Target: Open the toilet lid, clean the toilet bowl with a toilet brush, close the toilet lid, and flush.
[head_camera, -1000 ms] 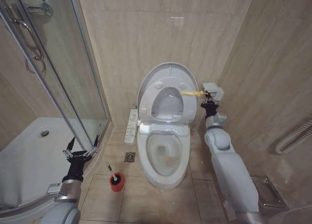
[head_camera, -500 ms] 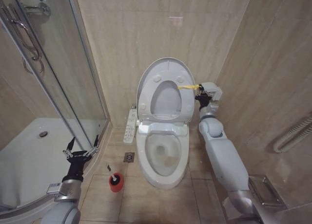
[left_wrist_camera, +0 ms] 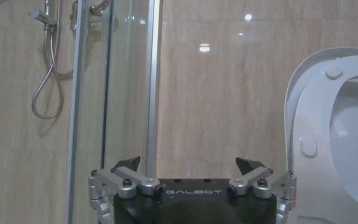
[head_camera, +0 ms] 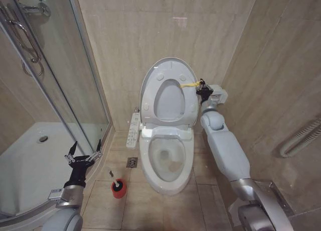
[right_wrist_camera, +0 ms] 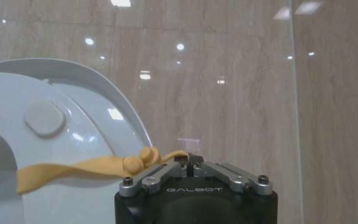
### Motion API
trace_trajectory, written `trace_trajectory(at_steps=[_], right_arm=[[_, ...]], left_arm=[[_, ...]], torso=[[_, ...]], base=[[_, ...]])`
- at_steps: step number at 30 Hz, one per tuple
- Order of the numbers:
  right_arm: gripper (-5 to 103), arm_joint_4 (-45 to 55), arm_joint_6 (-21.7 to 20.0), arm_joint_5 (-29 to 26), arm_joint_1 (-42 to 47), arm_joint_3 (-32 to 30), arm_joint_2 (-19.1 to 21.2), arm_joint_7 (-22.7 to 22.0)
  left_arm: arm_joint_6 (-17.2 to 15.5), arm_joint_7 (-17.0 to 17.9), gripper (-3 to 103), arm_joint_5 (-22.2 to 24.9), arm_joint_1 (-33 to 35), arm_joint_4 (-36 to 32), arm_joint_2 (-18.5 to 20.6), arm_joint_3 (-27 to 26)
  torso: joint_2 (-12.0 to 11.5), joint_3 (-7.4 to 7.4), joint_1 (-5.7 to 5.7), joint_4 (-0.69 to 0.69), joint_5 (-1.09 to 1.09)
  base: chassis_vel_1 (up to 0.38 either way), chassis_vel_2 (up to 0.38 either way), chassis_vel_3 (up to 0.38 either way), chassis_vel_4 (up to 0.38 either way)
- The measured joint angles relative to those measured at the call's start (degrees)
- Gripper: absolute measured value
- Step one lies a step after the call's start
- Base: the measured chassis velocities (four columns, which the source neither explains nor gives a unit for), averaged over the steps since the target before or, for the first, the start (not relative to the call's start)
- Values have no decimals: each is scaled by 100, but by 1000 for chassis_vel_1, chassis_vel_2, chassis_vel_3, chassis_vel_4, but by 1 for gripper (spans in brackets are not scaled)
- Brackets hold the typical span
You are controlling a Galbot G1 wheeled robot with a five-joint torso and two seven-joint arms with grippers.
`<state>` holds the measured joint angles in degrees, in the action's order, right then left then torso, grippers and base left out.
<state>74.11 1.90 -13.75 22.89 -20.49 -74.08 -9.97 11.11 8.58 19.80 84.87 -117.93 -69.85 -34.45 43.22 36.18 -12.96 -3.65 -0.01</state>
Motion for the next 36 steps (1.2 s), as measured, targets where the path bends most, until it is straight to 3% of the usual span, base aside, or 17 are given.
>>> trace_trajectory(at_steps=[22, 23, 28, 29, 35, 36], right_arm=[[6, 708, -257, -304, 496, -30, 614, 57], [32, 773, -274, -328, 528, -31, 647, 64], [32, 1171, -335, -404, 778, -49, 844, 125], [59, 1280, -355, -423, 844, -61, 896, 140], [59, 1534, -380, -456, 1011, -78, 1024, 189], [86, 1657, -389, -474, 1094, -92, 1086, 218]], left_arm=[[0, 0, 100, 0, 0, 0, 0, 0], [0, 0, 100, 0, 0, 0, 0, 0], [0, 0, 100, 0, 0, 0, 0, 0], [0, 0, 100, 0, 0, 0, 0, 0], [0, 0, 100, 0, 0, 0, 0, 0], [0, 0, 100, 0, 0, 0, 0, 0]], torso=[[0, 0, 0, -3, 1], [0, 0, 0, -3, 1], [0, 0, 0, -2, 1], [1, 0, 0, -2, 1], [1, 0, 0, -2, 1], [1, -1, 0, -2, 1]], base=[[0, 0, 0, 0], [0, 0, 0, 0], [0, 0, 0, 0], [0, 0, 0, 0], [0, 0, 0, 0], [0, 0, 0, 0]])
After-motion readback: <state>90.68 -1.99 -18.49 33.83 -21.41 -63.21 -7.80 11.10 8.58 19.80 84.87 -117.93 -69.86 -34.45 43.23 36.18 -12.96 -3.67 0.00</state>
